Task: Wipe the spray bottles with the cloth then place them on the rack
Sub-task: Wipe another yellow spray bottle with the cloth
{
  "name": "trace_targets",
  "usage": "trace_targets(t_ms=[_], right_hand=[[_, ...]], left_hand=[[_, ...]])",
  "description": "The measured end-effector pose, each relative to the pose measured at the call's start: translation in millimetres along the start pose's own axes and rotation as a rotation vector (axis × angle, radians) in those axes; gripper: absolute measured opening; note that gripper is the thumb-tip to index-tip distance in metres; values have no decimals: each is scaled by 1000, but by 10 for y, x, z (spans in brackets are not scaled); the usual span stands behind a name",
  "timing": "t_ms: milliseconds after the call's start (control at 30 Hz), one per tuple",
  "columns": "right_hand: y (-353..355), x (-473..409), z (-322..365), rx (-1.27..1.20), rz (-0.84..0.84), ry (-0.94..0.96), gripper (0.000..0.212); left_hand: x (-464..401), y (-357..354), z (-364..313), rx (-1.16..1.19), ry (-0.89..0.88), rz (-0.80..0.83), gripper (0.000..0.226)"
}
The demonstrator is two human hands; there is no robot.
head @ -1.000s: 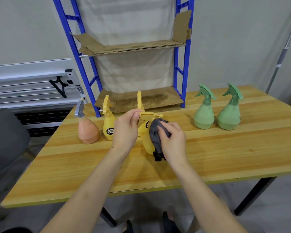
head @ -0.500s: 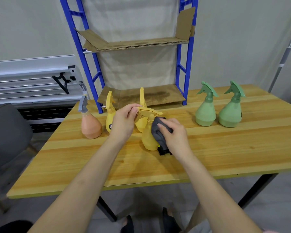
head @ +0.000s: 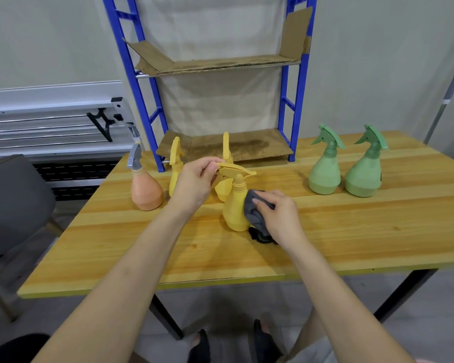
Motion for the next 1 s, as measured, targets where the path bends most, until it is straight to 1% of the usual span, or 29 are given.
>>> trace_targets(t_ms=[133,233,367,467,533,567,633,700,733,833,933,1000], right_hand=[[-19,-76,171,-32,-22,50,23],[-52,44,74,-18,5,35,21],[-32,231,-187,183,129,-20,14],[18,257,-189,245,185,-28,25],[37,265,-138,207,156,-15,34],[51,272,-124,166,122,-18,31],[94,287,-122,103,41,-34,15],[150,274,-113,74,-25,-27,16],[182,249,-96,68,-59,-11,19],[235,114,30,55,-115,66,23],[191,-42,159,25,-111,144,24],[129,-123,195,12,-88,160,23]], left_hand=[[3,0,13,17,-1,20,29],[-6,11,30,39,12,19,29],[1,34,42,92,34,13,29],[7,36,46,106,59,29,28],[7,44,75,90,62,1,25],[20,55,93,71,53,-40,25],[127,97,119,55,31,-193,27],[315,123,129,23,-28,-367,20],[419,90,127,-7,-59,-402,16],[605,-142,187,-59,-94,-345,12],[614,-344,280,-106,-82,-305,19],[585,-413,294,-98,-69,-299,24]])
Point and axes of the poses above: each hand's wrist, its own x-axis away from the middle knuckle, its own y-axis out of the back of the hand, z = x × y, the point moved 4 cm from there along -x, towards the middle knuckle, and after that the axes turned 8 degrees about y, right-handed, at the moved point
